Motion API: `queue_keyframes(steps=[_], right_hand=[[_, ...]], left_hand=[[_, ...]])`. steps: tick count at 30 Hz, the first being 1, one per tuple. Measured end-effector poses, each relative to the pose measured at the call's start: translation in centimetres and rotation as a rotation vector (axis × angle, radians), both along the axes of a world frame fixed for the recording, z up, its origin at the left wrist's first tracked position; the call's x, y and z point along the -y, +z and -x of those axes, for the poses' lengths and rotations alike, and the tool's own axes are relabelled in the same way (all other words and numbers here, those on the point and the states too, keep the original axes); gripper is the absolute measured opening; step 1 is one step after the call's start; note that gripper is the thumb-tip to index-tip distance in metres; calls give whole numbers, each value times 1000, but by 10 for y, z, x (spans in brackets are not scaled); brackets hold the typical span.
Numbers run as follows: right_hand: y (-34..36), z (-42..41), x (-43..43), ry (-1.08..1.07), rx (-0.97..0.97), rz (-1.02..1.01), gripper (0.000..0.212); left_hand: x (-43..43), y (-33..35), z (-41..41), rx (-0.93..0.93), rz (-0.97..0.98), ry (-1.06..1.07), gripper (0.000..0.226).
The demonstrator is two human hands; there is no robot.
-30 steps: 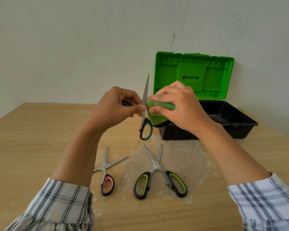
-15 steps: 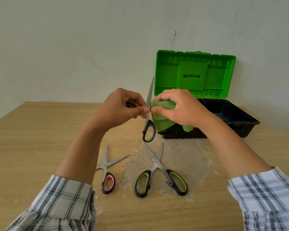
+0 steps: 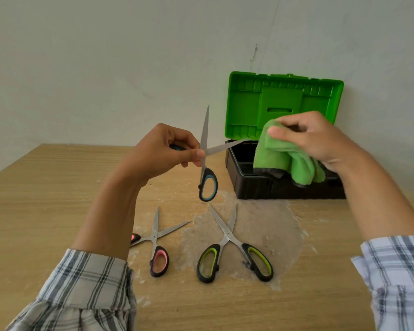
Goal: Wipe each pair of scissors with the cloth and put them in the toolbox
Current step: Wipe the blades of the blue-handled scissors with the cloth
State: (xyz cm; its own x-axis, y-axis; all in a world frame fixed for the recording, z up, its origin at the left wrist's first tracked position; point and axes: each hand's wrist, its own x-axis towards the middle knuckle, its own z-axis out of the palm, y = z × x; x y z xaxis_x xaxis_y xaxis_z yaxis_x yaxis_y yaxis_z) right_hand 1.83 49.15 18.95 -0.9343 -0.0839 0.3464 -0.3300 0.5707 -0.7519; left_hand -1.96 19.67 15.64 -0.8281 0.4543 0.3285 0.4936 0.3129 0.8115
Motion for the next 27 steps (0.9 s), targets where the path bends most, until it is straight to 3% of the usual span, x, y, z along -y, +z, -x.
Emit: queue_keyframes(steps=[4, 6, 10, 16, 23, 27], right_hand=[[11, -3, -7, -63, -129, 303, 21], [17, -5, -1, -88, -203, 315, 16], [20, -9, 17, -102, -222, 135, 25], [1, -16, 44, 20, -12, -290, 44], [-2, -16, 42, 30, -22, -455, 24], [0, -16, 32, -64, -52, -464, 31]], left_hand=[[0, 3, -2, 22, -3, -31, 12], [-3, 4, -5, 29, 4, -49, 12], [-5, 4, -7, 38, 9, -68, 12], [-8, 3, -6, 22, 8, -69, 10], [-13, -2, -5, 39, 17, -74, 12], [-11, -2, -4, 38, 34, -68, 11]])
